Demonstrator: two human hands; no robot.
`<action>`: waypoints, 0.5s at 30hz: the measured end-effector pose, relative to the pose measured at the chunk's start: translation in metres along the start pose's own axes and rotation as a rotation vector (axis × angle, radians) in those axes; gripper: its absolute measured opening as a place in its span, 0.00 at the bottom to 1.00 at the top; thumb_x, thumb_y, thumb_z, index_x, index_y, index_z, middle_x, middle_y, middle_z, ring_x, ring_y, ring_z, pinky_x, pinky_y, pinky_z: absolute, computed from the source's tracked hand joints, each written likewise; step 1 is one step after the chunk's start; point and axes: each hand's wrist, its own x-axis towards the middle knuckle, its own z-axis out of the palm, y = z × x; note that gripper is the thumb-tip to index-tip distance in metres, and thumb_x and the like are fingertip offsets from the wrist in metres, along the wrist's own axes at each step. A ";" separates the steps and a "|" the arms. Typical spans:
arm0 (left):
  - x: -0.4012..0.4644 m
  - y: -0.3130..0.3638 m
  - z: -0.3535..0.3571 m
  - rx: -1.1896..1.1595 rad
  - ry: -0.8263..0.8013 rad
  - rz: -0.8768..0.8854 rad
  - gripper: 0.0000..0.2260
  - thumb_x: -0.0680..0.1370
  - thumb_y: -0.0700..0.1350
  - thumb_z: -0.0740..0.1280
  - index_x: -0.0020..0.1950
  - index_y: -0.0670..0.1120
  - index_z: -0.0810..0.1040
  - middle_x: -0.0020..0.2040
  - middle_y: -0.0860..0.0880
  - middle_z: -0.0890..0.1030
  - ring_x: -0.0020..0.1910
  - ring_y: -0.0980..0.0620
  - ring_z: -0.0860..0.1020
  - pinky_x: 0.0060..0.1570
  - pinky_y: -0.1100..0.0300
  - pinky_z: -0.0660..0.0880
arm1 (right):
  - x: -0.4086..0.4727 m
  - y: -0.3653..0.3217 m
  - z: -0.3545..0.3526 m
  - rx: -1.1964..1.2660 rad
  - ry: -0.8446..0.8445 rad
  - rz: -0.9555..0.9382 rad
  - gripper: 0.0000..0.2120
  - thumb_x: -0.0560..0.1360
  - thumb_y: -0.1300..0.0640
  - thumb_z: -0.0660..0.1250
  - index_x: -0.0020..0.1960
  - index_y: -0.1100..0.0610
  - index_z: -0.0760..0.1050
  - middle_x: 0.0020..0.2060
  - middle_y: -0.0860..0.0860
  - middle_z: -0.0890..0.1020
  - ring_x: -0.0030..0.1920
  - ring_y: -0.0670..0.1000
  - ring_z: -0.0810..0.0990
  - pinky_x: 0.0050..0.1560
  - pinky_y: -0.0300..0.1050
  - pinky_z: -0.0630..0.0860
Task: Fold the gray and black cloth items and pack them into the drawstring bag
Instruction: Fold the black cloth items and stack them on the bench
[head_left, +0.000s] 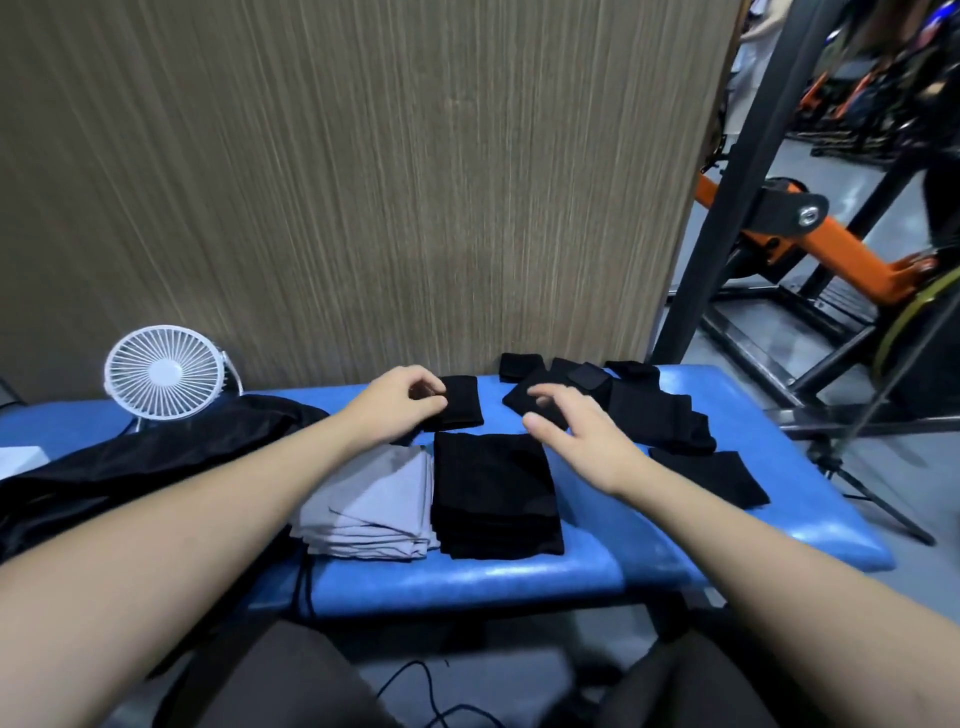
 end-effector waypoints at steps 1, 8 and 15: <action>0.009 -0.006 -0.003 0.015 0.029 -0.030 0.08 0.75 0.47 0.71 0.53 0.50 0.80 0.52 0.53 0.81 0.52 0.52 0.79 0.50 0.62 0.73 | 0.012 -0.001 -0.001 -0.007 0.003 0.010 0.24 0.79 0.39 0.60 0.72 0.47 0.67 0.62 0.47 0.74 0.67 0.48 0.68 0.68 0.48 0.66; 0.051 -0.039 -0.010 0.235 -0.022 -0.200 0.22 0.71 0.53 0.74 0.62 0.50 0.74 0.59 0.49 0.77 0.57 0.50 0.77 0.54 0.58 0.71 | 0.098 -0.012 0.025 -0.304 -0.151 0.042 0.26 0.75 0.39 0.65 0.68 0.50 0.70 0.59 0.52 0.77 0.63 0.54 0.72 0.64 0.52 0.71; 0.078 -0.065 0.010 0.222 -0.112 -0.355 0.24 0.69 0.62 0.73 0.50 0.43 0.79 0.51 0.46 0.82 0.48 0.48 0.81 0.50 0.53 0.76 | 0.153 -0.014 0.074 -0.452 -0.257 0.140 0.33 0.72 0.38 0.69 0.69 0.55 0.65 0.63 0.59 0.74 0.65 0.60 0.70 0.62 0.53 0.69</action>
